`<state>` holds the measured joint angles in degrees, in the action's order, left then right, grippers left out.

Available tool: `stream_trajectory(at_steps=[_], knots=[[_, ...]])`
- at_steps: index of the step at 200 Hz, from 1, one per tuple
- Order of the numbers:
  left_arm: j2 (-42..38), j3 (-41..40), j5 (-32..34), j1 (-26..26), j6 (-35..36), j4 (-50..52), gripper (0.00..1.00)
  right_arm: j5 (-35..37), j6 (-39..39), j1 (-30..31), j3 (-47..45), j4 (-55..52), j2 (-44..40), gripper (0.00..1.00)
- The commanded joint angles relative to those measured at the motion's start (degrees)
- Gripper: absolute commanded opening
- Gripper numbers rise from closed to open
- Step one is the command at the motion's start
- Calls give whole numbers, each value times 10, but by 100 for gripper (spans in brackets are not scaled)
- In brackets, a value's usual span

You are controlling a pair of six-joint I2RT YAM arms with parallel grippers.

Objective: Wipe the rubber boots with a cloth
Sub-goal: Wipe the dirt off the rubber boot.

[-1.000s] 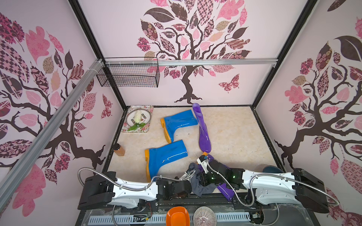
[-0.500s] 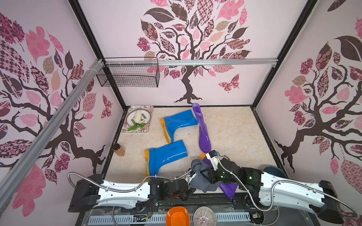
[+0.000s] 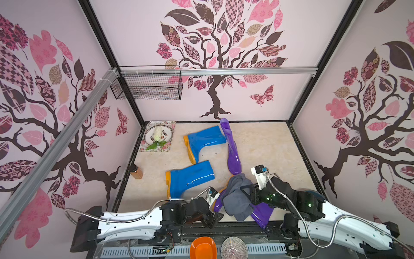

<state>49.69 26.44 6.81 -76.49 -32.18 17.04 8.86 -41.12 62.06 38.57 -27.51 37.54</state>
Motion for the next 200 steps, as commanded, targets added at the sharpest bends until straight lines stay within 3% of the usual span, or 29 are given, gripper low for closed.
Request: stream_trajectory(at_steps=[1,20,53,104,136,159,200], knots=[[-1,39,-21,23,-16,12,87,-15,24,-5,-14,21,12,0],[29,34,-39,55,-26,12,83,-88,23,-5,-60,107,37,0],[61,19,-94,122,-54,-25,69,-156,24,-4,-118,233,94,0],[67,2,-96,143,-95,-77,54,-139,7,7,-179,355,170,0],[97,-2,-110,143,-114,-106,34,-104,-16,9,-219,422,218,0],[100,-9,-108,143,-125,-116,24,-81,-18,9,-196,358,227,0],[98,-17,-113,143,-126,-116,23,-75,-35,22,-167,289,91,0]])
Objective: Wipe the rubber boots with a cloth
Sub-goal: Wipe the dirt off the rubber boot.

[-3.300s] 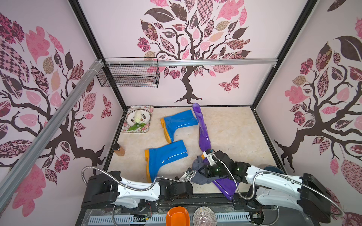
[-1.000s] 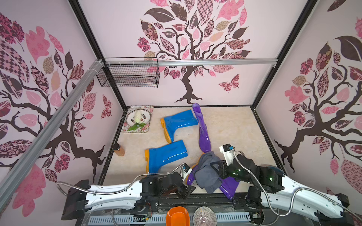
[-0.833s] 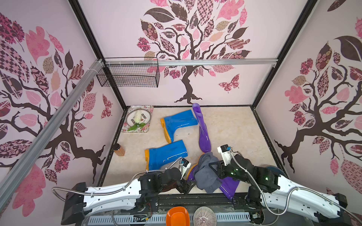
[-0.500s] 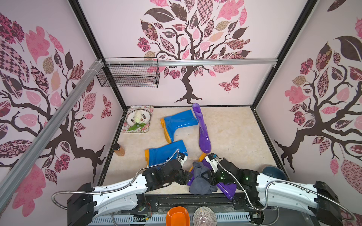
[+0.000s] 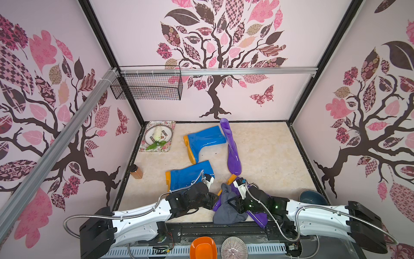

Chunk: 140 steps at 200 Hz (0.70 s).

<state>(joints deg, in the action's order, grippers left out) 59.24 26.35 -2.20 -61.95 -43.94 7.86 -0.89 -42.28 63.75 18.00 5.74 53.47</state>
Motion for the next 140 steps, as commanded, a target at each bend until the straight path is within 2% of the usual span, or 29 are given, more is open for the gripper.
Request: stream_trajectory(at_steps=[1,19,39,51,76,91,116,140], knots=[[3,-16,-24,-3,-8,-24,23,22,-24,4,39,-45,-71,0],[6,-12,-36,-3,-4,-18,28,10,-32,6,54,-75,-95,0],[8,-19,-32,-2,-6,-19,27,-13,-32,17,53,-68,-89,0],[12,-24,-27,-2,-7,-22,21,-12,-31,35,42,-42,-69,0],[22,-32,-23,-3,-14,-37,8,-71,-52,41,6,81,1,0],[28,-33,-25,-2,-19,-42,0,-79,-40,49,1,133,38,0],[31,-32,-24,-3,-23,-45,0,-52,-31,55,-6,170,83,0],[35,-30,-25,-2,-24,-44,0,32,-63,55,-42,187,91,0]])
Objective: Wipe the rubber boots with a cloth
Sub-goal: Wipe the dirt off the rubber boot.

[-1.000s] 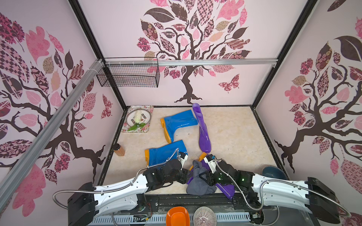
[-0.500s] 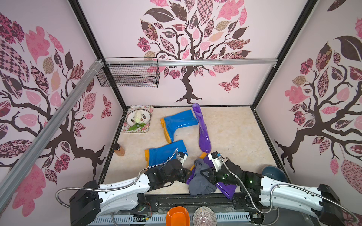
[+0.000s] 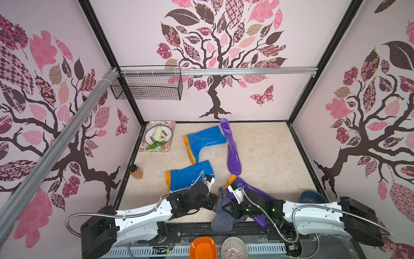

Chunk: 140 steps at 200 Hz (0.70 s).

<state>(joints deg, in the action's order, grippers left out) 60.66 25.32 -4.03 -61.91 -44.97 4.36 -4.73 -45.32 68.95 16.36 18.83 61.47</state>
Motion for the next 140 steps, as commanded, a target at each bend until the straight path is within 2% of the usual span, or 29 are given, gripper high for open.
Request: stream_trajectory(at_steps=[1,25,66,85,107,140], knots=[[21,-19,-7,-3,-14,-9,0,77,-35,3,-28,56,12,0],[27,-22,-7,-3,-18,-21,0,137,-69,2,-25,-10,39,0],[24,-16,0,-2,-10,-10,0,155,-88,2,-16,-96,16,0],[22,-14,0,-3,-8,-6,0,102,-66,3,13,-109,-20,0],[24,-13,0,-3,-6,-6,0,28,-62,2,32,-57,-56,0],[23,-12,2,-3,-4,-3,0,15,-74,2,14,18,-51,0]])
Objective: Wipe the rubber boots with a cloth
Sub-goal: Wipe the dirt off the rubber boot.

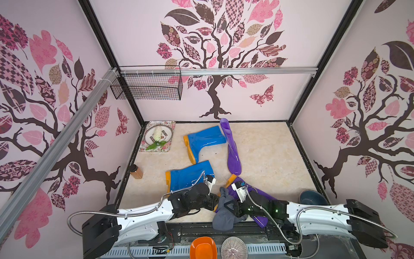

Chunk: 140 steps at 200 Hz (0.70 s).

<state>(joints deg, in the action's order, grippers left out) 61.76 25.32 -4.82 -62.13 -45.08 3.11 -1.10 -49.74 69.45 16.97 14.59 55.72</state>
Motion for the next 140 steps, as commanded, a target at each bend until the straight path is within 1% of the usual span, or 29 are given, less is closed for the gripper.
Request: stream_trajectory(at_steps=[1,31,41,58,75,86,98,112,125,140], knots=[[12,-12,10,0,-3,10,0,-21,-30,-3,8,62,9,0],[6,-15,10,-1,-3,12,0,9,-52,-3,-41,110,58,0],[4,-15,10,-1,-3,14,0,30,-62,-4,-54,104,64,0],[1,-14,11,0,1,19,0,77,-70,-5,-57,35,44,0],[0,-13,13,0,3,24,0,144,-83,-5,-55,-64,-7,0],[-2,-12,14,-1,5,27,0,175,-86,-7,-53,-120,-43,0],[-2,-8,14,0,10,34,0,185,-76,-15,-34,-181,-80,0],[-4,-1,12,-1,20,44,0,186,-44,-19,9,-239,-123,0],[-6,5,12,-1,29,53,7,201,-11,-24,58,-284,-154,0],[-5,12,12,-1,39,62,22,197,42,-57,111,-321,-150,0]])
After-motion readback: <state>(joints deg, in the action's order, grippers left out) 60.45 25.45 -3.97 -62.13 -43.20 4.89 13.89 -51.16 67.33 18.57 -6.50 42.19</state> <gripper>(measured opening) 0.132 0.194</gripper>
